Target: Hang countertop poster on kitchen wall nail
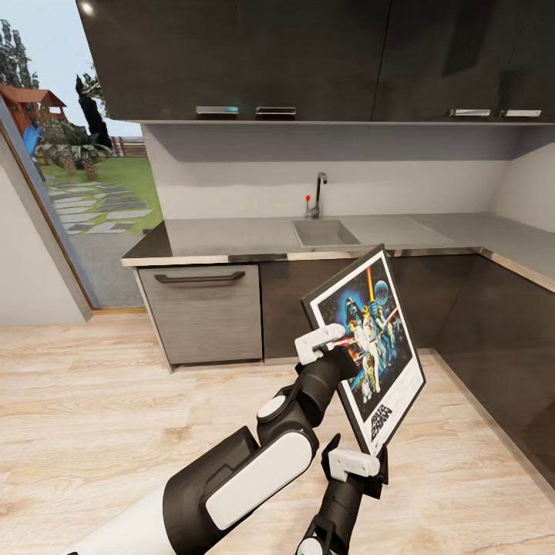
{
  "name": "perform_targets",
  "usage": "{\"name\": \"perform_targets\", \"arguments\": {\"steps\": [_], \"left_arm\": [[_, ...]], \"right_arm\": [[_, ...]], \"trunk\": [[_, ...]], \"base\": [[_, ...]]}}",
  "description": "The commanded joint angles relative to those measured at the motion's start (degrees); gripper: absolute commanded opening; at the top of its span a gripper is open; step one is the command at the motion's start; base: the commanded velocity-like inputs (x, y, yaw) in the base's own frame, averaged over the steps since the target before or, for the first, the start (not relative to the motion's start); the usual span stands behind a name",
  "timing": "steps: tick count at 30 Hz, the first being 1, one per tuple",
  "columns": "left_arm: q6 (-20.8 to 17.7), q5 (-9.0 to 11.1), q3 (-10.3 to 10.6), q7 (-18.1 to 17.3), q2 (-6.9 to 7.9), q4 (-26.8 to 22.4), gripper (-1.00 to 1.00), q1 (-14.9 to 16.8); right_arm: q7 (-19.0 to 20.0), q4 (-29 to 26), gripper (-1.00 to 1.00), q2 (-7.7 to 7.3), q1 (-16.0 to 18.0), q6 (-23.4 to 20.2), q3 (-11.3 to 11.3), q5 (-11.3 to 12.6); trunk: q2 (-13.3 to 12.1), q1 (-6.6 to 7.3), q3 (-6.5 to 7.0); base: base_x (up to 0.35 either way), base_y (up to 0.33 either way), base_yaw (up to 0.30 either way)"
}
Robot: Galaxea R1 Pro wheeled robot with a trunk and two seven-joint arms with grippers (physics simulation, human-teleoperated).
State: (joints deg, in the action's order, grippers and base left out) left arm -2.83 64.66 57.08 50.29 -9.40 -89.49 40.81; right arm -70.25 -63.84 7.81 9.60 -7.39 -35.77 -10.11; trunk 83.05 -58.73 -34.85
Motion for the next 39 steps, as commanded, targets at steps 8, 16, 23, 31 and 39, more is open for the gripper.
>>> {"name": "perform_targets", "arguments": {"steps": [8, 16, 23, 31, 39], "left_arm": [[-0.25, 0.03, 0.03, 0.33, -0.01, -0.07, -1.0, 0.06], [-0.25, 0.03, 0.04, 0.33, -0.01, -0.07, -1.0, 0.06], [-0.22, 0.03, 0.04, 0.33, 0.2, -0.07, -1.0, 0.06], [-0.18, 0.03, 0.04, 0.33, 0.33, -0.13, -1.0, 0.06], [-0.2, 0.03, 0.04, 0.33, 0.34, -0.15, -1.0, 0.06]], "right_arm": [[-0.24, 0.15, 1.0, 0.01, 0.14, -0.61, -0.01, -0.17], [-0.29, 1.04, 1.0, 0.02, 0.82, -0.55, 1.25, -0.17], [-0.38, 3.0, 1.0, 0.09, 1.66, -0.21, 1.87, -0.09], [-0.42, 3.18, 1.0, 0.17, 1.73, -0.17, 1.93, -0.07], [-1.08, 3.21, 1.0, 0.18, 1.74, 0.07, 1.93, -0.04]], "trunk": [[0.03, 0.0, -0.06], [0.03, 0.0, -0.06], [0.03, 0.0, -0.06], [0.03, 0.0, -0.06], [0.03, 0.0, -0.06]], "base": [[0.0, 0.0, 0.0], [0.0, 0.0, 0.0], [0.0, 0.0, 0.0], [0.0, 0.0, 0.0], [0.0, 0.0, 0.0]]}}
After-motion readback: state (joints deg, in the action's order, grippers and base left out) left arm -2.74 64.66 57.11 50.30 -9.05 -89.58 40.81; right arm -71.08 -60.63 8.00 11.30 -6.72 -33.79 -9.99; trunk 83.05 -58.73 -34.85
